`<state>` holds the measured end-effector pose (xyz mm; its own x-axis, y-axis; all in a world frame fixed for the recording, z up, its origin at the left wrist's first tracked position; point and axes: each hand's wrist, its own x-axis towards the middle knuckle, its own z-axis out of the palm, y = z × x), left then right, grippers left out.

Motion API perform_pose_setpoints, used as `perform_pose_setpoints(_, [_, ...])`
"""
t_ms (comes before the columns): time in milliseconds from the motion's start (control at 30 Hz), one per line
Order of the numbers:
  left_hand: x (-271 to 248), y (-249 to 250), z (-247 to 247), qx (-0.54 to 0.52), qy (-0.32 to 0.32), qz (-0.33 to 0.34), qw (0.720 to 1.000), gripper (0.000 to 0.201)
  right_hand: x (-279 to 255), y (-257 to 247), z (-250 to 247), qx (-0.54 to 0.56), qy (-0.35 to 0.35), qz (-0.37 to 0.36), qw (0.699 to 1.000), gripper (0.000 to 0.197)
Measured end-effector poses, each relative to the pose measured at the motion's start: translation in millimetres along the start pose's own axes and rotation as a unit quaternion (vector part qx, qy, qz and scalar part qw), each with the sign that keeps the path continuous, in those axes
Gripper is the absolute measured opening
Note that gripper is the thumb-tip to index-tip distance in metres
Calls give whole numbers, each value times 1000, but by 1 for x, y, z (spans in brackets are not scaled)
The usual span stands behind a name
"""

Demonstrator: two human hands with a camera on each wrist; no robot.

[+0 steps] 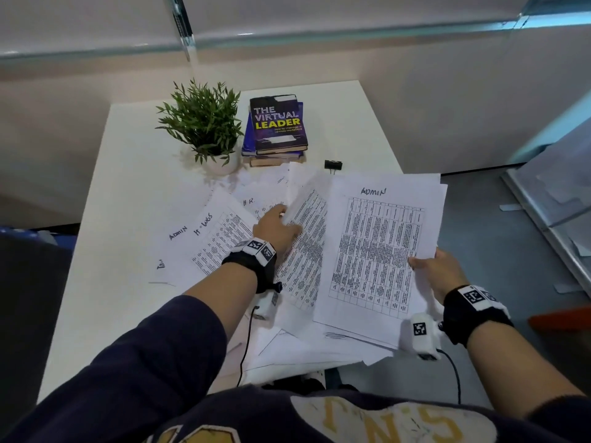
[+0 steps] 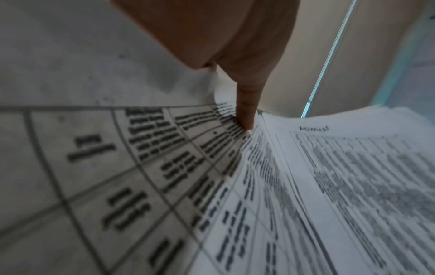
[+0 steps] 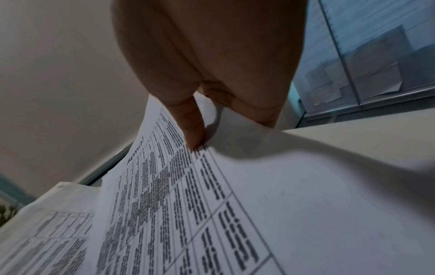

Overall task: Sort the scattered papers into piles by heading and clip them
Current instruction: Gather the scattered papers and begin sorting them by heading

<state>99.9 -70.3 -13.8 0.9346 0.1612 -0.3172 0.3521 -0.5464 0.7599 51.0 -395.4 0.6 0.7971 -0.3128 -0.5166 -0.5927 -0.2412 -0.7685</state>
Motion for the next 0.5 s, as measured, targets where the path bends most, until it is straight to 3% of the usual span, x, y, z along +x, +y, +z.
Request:
perform_pose_setpoints(133, [-3, 25, -14, -56, -49, 11, 997, 21, 10, 1, -14, 0, 16, 9, 1000, 34])
perform_pose_setpoints(200, [-5, 35, -16, -78, -56, 12, 995, 25, 18, 5, -22, 1, 23, 2, 1000, 37])
perform_pose_setpoints(300, [-8, 47, -18, -114, -17, 35, 993, 33, 29, 12, -32, 24, 40, 4, 999, 49])
perform_pose_setpoints(500, [-15, 83, -37, -205, 64, 97, 972, 29, 24, 10, -42, 57, 64, 15, 996, 25])
